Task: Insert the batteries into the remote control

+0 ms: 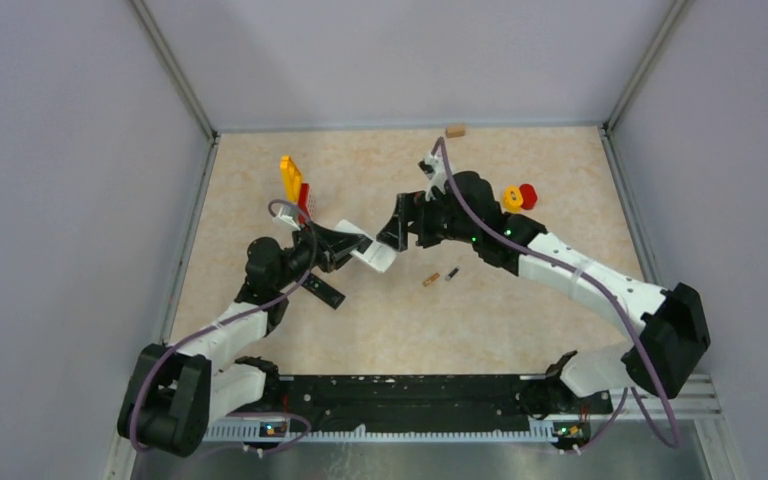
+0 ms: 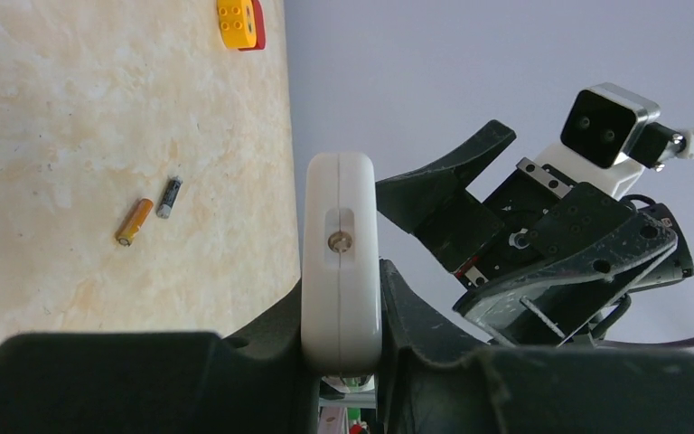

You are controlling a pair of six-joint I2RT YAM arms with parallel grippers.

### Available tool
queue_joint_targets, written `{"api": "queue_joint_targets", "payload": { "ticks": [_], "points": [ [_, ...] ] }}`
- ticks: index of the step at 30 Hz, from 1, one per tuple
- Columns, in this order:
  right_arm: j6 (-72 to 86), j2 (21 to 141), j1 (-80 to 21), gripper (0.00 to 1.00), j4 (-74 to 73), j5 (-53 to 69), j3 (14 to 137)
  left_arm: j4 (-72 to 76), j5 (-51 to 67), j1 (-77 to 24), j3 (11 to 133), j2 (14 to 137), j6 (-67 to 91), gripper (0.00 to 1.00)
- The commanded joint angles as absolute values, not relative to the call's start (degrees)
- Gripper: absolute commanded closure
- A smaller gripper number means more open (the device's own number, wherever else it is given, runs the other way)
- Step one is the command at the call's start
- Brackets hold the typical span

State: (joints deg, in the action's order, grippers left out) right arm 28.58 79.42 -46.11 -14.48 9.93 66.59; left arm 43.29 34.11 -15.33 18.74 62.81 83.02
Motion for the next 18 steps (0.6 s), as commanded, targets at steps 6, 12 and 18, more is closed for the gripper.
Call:
{"api": "queue_joint_targets", "payload": {
  "ticks": [6, 12, 18],
  "points": [
    [48.0, 70.3, -45.0, 0.14, 2.6, 8.7, 55.3, 46.6, 34.7, -14.8, 20.1, 60.0, 84.2, 1.0],
    [59.6, 65.6, -44.9, 0.13, 17.9, 11.5, 47.3, 48.3, 33.2, -14.8, 20.4, 59.0, 86.3, 1.0],
    [66.5, 65.1, -45.0, 0.13, 20.7, 10.1, 44.5, 49.3, 31.7, -14.7, 21.4, 58.1, 87.6, 1.0]
  ]
}}
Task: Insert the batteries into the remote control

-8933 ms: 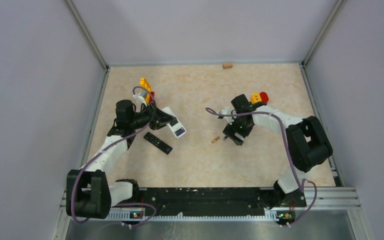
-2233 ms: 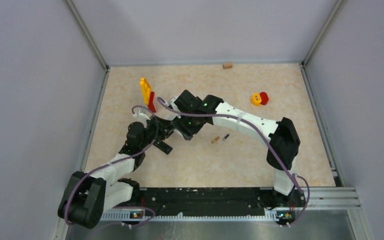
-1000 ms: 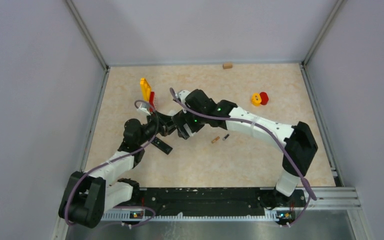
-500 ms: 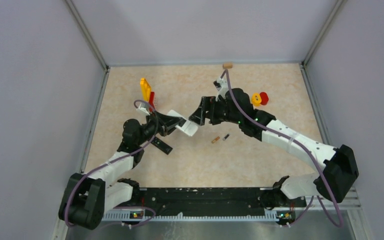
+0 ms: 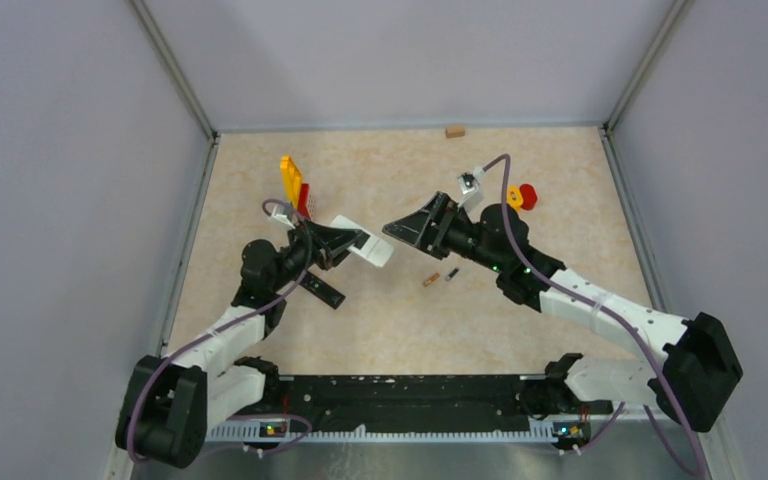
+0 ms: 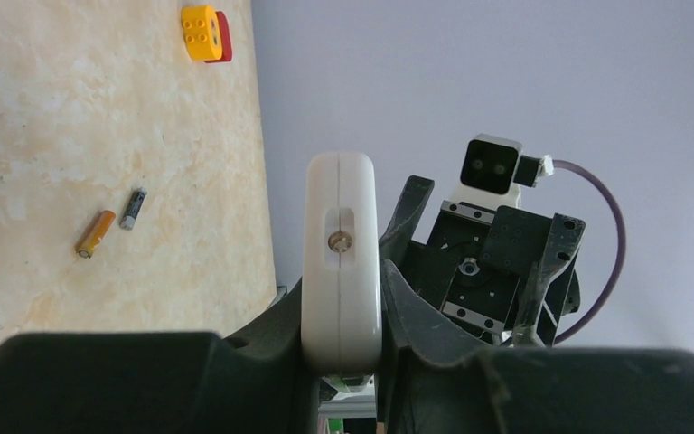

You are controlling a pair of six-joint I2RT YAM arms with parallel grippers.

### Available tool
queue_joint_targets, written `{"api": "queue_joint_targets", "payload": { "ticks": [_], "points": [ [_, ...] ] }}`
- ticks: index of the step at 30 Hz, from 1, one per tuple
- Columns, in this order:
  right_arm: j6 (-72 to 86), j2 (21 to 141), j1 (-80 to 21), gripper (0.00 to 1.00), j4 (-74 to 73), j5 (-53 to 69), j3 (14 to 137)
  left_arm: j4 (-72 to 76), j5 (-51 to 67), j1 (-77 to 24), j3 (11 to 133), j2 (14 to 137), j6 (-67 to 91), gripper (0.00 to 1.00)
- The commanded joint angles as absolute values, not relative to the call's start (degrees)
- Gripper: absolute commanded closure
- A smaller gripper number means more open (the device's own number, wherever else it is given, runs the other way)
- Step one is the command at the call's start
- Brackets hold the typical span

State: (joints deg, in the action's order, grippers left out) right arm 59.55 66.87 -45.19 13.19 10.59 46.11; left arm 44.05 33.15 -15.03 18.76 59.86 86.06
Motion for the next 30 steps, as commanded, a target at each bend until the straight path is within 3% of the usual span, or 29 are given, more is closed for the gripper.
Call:
{"api": "queue_joint_targets", "payload": {
  "ticks": [1, 7, 16, 21, 30],
  "points": [
    [67.3, 65.2, -45.0, 0.14, 21.1, 9.9, 44.1, 49.3, 31.4, -14.7, 21.6, 57.9, 87.6, 1.0],
    [69.1, 67.1, -45.2, 0.2, 24.6, 11.2, 43.6, 50.0, 30.3, -14.7, 22.3, 57.7, 88.8, 1.0],
    [69.2, 70.0, -45.3, 0.42, 24.4, 13.3, 45.2, 51.9, 29.7, -14.7, 22.7, 58.0, 90.8, 1.0],
    [68.7, 70.8, -45.4, 0.45, 22.3, 13.1, 45.7, 53.0, 29.3, -14.7, 22.7, 58.2, 91.4, 1.0],
    [68.1, 74.9, -46.2, 0.63, 22.1, 13.6, 47.4, 56.8, 30.9, -14.8, 24.1, 59.4, 92.1, 1.0]
  ]
}}
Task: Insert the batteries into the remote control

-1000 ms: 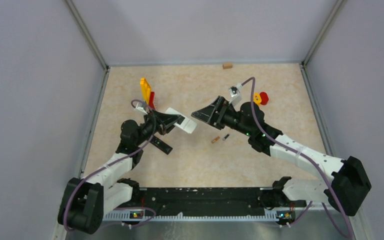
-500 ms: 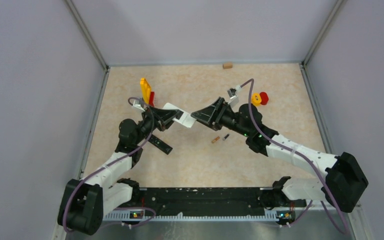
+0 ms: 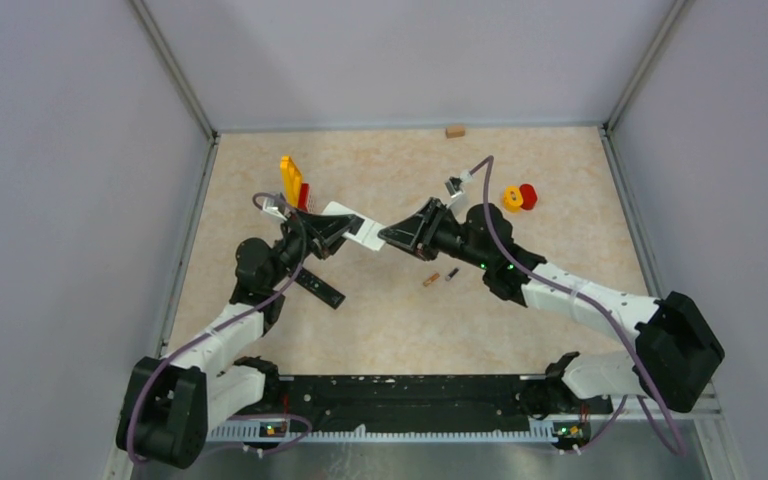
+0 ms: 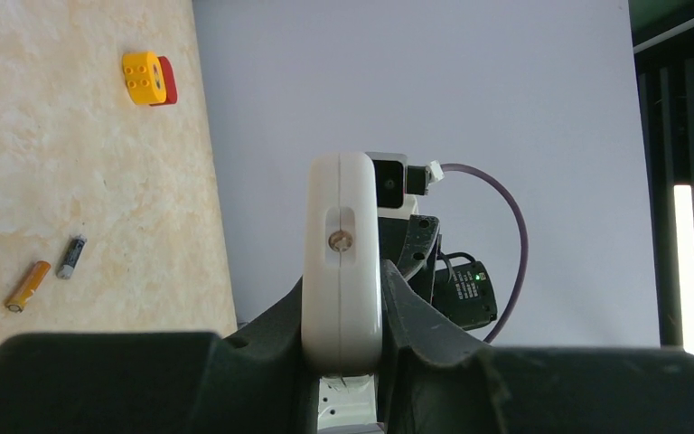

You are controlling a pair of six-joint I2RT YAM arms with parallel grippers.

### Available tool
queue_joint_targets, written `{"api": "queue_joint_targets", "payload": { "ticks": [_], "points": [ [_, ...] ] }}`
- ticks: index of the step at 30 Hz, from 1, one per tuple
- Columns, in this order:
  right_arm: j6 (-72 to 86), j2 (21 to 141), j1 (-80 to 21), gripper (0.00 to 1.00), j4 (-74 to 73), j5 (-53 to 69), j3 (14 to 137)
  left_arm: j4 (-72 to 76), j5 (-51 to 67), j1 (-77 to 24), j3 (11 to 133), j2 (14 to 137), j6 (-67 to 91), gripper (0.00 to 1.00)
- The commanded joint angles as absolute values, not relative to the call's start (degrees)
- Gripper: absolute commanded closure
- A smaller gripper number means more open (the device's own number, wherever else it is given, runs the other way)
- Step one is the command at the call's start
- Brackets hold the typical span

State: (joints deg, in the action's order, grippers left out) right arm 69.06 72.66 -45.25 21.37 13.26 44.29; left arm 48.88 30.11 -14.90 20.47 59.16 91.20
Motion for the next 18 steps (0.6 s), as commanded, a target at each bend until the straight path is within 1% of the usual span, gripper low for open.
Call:
{"api": "queue_joint_targets", "payload": {
  "ticks": [1, 6, 12, 18],
  "points": [
    [68.2, 75.3, -46.4, 0.65, 22.3, 13.6, 47.6, 57.7, 32.0, -14.7, 24.9, 59.8, 91.9, 1.0],
    [67.8, 77.3, -46.6, 0.72, 23.3, 12.9, 48.4, 61.1, 35.5, -15.4, 26.7, 60.7, 91.5, 1.0],
    [66.5, 81.1, -47.1, 0.83, 27.6, 13.0, 50.2, 61.5, 38.4, -17.3, 26.6, 60.8, 91.3, 1.0],
    [63.5, 84.4, -47.8, 0.86, 34.3, 13.0, 51.8, 61.9, 41.3, -18.7, 27.2, 61.0, 93.2, 1.0]
  ]
}}
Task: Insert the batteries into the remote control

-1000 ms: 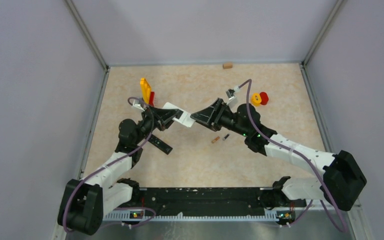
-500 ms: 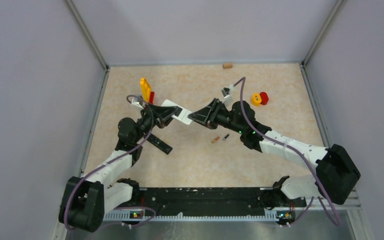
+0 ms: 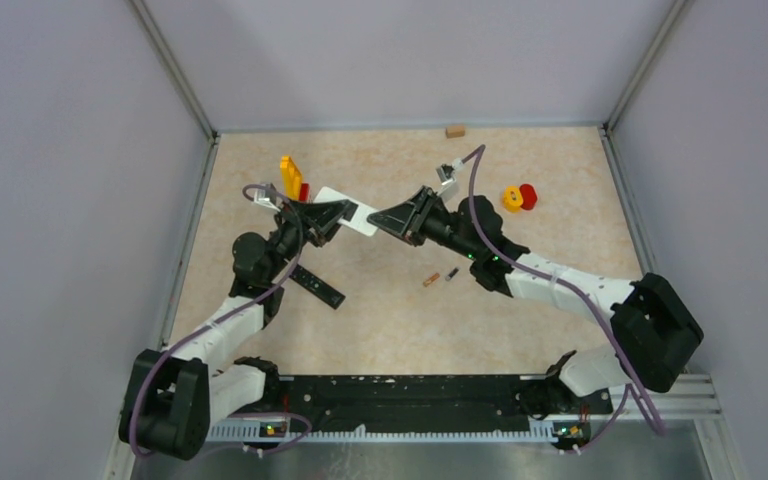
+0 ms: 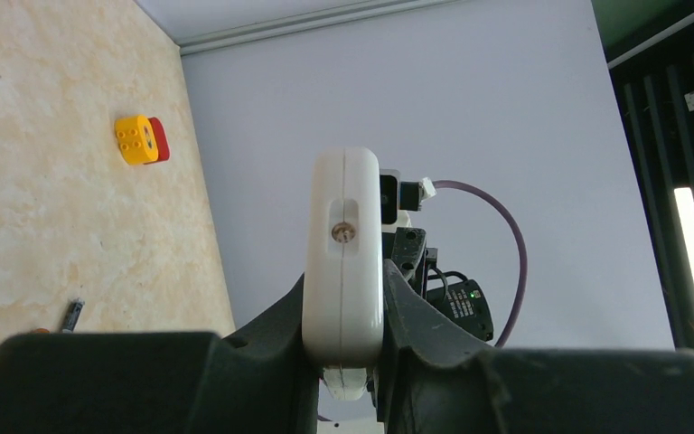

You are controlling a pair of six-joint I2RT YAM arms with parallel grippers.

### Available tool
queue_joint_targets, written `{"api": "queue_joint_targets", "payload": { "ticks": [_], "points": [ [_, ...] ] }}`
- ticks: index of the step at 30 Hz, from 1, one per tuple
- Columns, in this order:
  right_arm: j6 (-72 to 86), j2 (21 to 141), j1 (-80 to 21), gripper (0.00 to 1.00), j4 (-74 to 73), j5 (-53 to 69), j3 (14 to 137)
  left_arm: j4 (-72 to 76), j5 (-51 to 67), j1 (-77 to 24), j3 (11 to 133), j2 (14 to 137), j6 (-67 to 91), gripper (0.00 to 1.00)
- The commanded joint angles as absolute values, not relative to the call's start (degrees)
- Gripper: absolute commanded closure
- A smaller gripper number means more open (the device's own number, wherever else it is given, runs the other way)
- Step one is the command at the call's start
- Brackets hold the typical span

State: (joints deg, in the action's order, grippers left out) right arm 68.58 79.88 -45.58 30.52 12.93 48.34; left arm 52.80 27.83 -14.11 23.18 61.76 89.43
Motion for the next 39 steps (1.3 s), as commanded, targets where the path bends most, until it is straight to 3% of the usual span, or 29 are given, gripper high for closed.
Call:
{"api": "queue_joint_targets", "payload": {
  "ticks": [1, 13, 18, 22, 25, 34, 37, 39],
  "points": [
    [63.2, 85.0, -47.9, 0.86, 34.7, 13.1, 52.2, 61.8, 42.0, -18.9, 27.3, 61.0, 93.5, 1.0],
    [56.0, 84.6, -47.4, 0.84, 29.0, 12.3, 54.5, 56.2, 45.9, -19.2, 29.8, 60.0, 84.4, 1.0],
    [47.6, 75.6, -45.1, 0.61, 28.9, 15.2, 48.9, 53.5, 45.0, -17.1, 30.7, 61.5, 80.1, 1.0],
    [38.6, 68.4, -44.6, 0.24, 24.5, 20.6, 47.2, 53.9, 47.9, -16.1, 32.0, 64.7, 78.6, 1.0],
    [33.3, 65.6, -44.4, 0.14, 20.4, 25.4, 48.3, 57.5, 51.3, -15.8, 32.5, 67.1, 78.4, 1.0],
    [20.9, 69.7, -44.1, 0.14, 3.3, 35.9, 56.8, 64.7, 58.4, -15.4, 32.8, 66.8, 78.9, 1.0],
    [20.2, 72.3, -44.1, 0.22, 2.7, 36.0, 58.8, 62.8, 59.9, -15.4, 33.1, 65.2, 76.7, 1.0],
    [20.6, 74.2, -44.1, 0.34, 3.8, 37.0, 60.0, 60.9, 60.7, -15.4, 33.2, 64.1, 75.3, 1.0]
  ]
}}
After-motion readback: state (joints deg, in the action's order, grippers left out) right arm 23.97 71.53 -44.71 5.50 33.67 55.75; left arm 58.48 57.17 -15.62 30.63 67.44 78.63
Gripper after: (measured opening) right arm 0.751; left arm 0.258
